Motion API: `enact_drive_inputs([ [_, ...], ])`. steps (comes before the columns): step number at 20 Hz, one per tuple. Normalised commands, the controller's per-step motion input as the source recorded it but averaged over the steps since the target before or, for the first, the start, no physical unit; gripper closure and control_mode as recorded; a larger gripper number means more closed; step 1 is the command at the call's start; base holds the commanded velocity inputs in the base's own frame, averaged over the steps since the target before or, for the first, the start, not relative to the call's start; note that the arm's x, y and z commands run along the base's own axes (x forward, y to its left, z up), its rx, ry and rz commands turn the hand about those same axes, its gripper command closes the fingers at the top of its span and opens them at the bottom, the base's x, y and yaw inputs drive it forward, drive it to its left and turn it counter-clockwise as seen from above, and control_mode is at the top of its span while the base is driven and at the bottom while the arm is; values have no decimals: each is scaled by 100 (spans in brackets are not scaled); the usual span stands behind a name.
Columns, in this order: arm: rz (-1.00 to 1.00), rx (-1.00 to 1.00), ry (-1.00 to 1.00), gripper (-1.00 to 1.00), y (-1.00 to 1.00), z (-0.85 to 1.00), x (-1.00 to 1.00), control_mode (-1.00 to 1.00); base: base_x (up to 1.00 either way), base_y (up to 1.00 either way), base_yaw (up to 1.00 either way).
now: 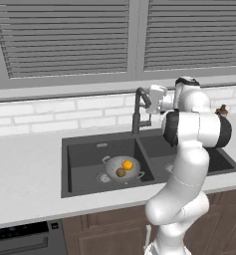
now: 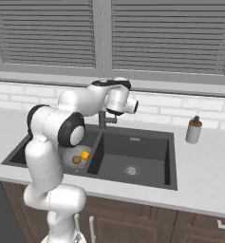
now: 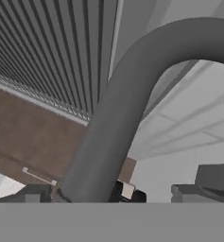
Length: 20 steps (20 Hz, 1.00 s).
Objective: Put the colander in the sink, put the kiwi, orange in the colander, and turn on the sink faucet and pour water over the colander.
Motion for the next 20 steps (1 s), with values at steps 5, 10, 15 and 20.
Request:
enact_drive_inputs([
  [5,0,-9,-6,-100,58,0,6,-100,0,0,0],
  [10,0,-7,-8,-100,54,0,11,-100,0,0,0],
  [15,-5,-2,-14,-100,40,0,4,-100,0,0,0],
  [20,-14,-1,-16,-100,39,0,5,-100,0,0,0],
])
